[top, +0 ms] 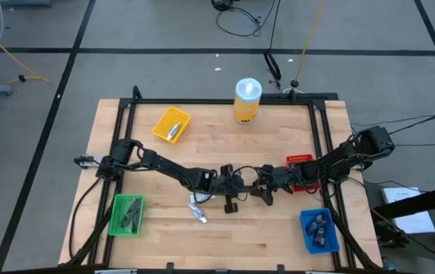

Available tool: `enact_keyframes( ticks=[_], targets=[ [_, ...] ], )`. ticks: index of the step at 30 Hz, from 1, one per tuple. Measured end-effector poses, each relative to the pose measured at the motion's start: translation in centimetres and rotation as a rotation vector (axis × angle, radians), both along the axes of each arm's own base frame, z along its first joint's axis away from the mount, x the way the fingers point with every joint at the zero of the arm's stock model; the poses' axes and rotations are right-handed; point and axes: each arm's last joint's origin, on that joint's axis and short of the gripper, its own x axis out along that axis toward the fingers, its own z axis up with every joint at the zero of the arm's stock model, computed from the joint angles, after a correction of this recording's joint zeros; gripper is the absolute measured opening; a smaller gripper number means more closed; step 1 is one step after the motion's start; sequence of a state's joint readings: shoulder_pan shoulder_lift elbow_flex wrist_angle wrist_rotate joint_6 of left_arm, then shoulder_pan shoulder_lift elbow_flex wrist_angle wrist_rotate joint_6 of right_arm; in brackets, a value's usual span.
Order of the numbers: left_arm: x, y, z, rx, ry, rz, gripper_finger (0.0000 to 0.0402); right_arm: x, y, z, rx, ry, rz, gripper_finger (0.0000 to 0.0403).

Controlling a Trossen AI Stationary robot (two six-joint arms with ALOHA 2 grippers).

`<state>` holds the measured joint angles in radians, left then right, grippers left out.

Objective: Pick & Place Travel size toiletries
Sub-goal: Put the black comb into the green bin

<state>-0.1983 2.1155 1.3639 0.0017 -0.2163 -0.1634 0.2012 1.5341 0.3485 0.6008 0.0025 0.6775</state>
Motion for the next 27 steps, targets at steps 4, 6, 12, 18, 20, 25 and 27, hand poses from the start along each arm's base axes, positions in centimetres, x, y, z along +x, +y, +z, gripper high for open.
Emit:
enact_keyframes(
  ticks=[4,6,12,18,20,25,27],
  targets=[
    [0.3,-1.1,-0.1,-0.081,-0.026,-0.100,0.0003,0.0,0.0,0.0,0.008,0.005,-0.002,0.0256],
    [0.5,-1.2,-0.8,-0.106,-0.027,-0.107,0.0001,0.0,0.0,0.0,0.019,0.008,0.004,0.0256],
    [1.0,-0.1,-3.6,-0.148,0.012,-0.108,0.0001,0.0,0.2,0.1,0.048,-0.005,0.036,0.0256],
    [1.5,1.6,-4.8,-0.173,0.025,-0.053,0.0002,0.0,0.2,0.0,0.053,0.000,0.037,0.0256],
    [1.5,2.0,-4.9,-0.174,0.025,-0.045,0.0002,0.0,0.2,0.1,0.054,-0.001,0.037,0.0256],
    [1.7,2.7,-6.1,-0.198,0.039,-0.021,0.0002,0.0,0.2,0.1,0.054,-0.005,0.037,0.0256],
    [1.8,2.8,-6.6,-0.195,0.038,-0.015,0.0001,0.0,0.2,0.1,0.055,-0.008,0.037,0.0256]
  ],
)
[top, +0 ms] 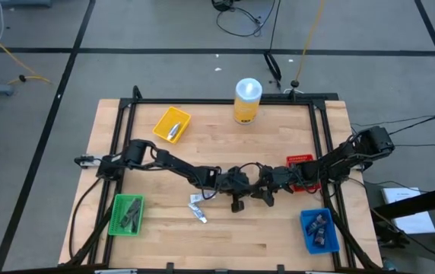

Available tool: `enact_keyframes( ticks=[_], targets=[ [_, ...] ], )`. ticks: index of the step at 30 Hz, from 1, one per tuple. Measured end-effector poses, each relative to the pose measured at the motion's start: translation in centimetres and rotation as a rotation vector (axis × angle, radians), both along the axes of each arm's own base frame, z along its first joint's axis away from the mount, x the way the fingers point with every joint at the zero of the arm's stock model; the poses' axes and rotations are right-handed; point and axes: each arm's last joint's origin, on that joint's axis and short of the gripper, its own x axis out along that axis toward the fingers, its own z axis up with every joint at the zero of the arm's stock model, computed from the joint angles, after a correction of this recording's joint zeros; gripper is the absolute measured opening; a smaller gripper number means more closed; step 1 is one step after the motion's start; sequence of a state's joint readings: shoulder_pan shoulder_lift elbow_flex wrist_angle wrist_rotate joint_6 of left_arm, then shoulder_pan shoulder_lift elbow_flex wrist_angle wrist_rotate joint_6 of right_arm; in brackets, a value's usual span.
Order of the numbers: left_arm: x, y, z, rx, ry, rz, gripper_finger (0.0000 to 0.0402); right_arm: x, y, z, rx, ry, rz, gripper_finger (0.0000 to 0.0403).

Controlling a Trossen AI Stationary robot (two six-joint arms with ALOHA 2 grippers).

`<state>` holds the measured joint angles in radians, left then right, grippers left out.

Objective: Pick & Place Travel size toiletries
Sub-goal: Put the black comb into the green bin

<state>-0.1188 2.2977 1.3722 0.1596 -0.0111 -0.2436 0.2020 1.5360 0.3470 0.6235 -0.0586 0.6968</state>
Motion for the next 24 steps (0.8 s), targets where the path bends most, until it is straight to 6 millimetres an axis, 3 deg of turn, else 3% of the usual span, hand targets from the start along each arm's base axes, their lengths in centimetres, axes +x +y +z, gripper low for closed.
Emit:
enact_keyframes(
  ticks=[8,12,17,24],
  targets=[
    [0.2,0.1,-0.3,0.009,-0.032,0.012,0.0002,0.1,0.0,0.1,-0.016,-0.016,0.015,0.0255],
    [0.3,0.1,-0.3,0.009,-0.041,0.013,0.0004,-0.1,-0.1,-0.1,-0.077,-0.005,0.026,0.0231],
    [0.3,0.0,-0.3,0.009,-0.045,0.009,0.0002,-0.2,-0.2,-0.4,-0.126,0.018,0.021,0.0146],
    [-1.2,-0.8,3.9,-0.014,0.040,-0.094,0.0019,-0.4,-0.3,-0.5,-0.189,0.028,0.048,0.0013]
  ],
)
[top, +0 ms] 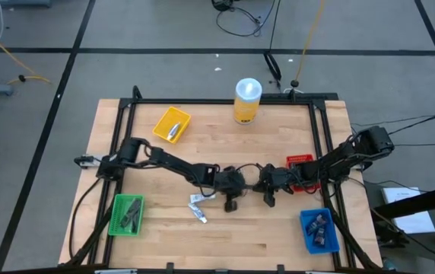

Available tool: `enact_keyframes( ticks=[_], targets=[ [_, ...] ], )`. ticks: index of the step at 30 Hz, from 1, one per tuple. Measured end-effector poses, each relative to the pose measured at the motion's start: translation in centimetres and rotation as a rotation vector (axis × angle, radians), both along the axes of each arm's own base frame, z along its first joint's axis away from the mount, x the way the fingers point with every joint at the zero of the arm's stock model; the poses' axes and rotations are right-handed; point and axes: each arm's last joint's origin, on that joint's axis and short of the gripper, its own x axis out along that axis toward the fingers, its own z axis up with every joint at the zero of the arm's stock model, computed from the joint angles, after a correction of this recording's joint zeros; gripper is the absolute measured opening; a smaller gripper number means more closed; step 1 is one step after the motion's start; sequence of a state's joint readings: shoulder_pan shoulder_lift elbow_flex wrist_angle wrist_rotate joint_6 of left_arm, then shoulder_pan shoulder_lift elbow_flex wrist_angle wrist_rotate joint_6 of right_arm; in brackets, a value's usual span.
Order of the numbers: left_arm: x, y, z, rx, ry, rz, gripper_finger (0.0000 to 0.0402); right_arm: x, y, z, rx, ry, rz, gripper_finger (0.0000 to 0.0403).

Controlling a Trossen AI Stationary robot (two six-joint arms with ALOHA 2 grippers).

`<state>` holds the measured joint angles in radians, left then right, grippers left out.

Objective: Pick & Place Travel size toiletries
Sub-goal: Put the black comb into the green bin

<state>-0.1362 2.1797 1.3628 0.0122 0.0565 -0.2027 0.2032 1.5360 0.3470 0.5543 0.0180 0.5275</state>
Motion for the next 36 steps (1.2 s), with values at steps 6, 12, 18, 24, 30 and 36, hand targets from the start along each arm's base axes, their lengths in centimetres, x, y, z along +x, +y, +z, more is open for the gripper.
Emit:
enact_keyframes(
  ticks=[6,12,18,24,30,36],
  targets=[
    [-2.1,-2.0,5.2,0.175,-0.010,0.059,0.0021,0.1,0.6,0.2,-0.098,-0.051,0.016,0.0016],
    [-2.4,-3.5,6.3,0.368,-0.091,0.135,0.0021,1.0,2.1,1.7,-0.198,-0.209,0.075,0.0009],
    [-2.2,-3.3,6.2,0.300,-0.086,0.108,0.0070,1.8,3.0,2.5,-0.247,-0.226,0.110,0.0006],
    [-2.6,-2.8,5.8,0.287,-0.016,0.141,0.0174,2.0,3.2,2.6,-0.256,-0.232,0.114,0.0009],
    [-3.0,-3.0,5.5,0.281,0.033,0.128,0.0171,2.0,3.2,2.7,-0.257,-0.234,0.113,0.0008],
    [-3.2,-3.0,5.3,0.272,0.059,0.124,0.0089,2.0,3.2,2.7,-0.256,-0.236,0.113,0.0009]
  ],
)
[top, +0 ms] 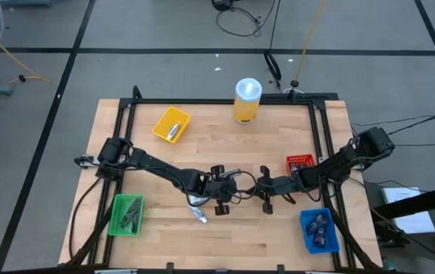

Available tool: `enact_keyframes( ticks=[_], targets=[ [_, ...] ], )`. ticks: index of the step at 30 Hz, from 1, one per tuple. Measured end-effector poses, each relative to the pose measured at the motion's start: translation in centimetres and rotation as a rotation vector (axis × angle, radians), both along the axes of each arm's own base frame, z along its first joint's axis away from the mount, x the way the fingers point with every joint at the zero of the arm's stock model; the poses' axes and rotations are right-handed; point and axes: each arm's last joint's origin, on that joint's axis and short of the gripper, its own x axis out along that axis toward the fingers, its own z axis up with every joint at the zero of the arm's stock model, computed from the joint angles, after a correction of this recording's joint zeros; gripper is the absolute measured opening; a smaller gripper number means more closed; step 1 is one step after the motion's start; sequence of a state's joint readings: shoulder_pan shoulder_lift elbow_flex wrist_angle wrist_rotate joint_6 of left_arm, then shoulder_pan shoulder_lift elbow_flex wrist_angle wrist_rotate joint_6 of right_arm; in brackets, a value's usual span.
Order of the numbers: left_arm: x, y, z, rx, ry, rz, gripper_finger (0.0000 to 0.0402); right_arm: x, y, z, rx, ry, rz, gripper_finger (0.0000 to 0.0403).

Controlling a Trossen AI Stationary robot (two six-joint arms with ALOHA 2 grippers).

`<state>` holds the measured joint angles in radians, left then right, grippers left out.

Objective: Pick & Place Travel size toiletries
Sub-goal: Put the black comb into the green bin

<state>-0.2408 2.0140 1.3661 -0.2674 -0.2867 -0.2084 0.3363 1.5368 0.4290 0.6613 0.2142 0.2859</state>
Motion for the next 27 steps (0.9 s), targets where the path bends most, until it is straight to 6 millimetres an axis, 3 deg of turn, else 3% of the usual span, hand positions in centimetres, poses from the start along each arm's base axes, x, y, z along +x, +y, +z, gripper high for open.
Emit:
enact_keyframes(
  ticks=[6,11,16,21,27],
  targets=[
    [-0.2,0.0,-0.3,-0.002,0.008,-0.008,0.0010,0.0,0.0,0.0,-0.005,0.000,-0.003,0.0009],
    [-0.2,0.0,-0.3,-0.004,0.001,-0.008,0.0012,0.0,0.0,0.0,-0.008,0.000,0.004,0.0021],
    [-1.2,-0.5,0.4,0.007,0.114,-0.013,0.0006,0.1,0.1,0.1,0.005,-0.010,0.051,0.0081],
    [-5.0,-2.0,4.1,0.004,0.383,0.024,0.0003,0.1,0.6,0.5,0.000,-0.054,0.112,0.0157],
    [-12.9,-4.8,10.3,-0.047,0.740,0.053,0.0003,0.0,1.1,0.6,0.003,-0.068,0.142,0.0204]
  ],
)
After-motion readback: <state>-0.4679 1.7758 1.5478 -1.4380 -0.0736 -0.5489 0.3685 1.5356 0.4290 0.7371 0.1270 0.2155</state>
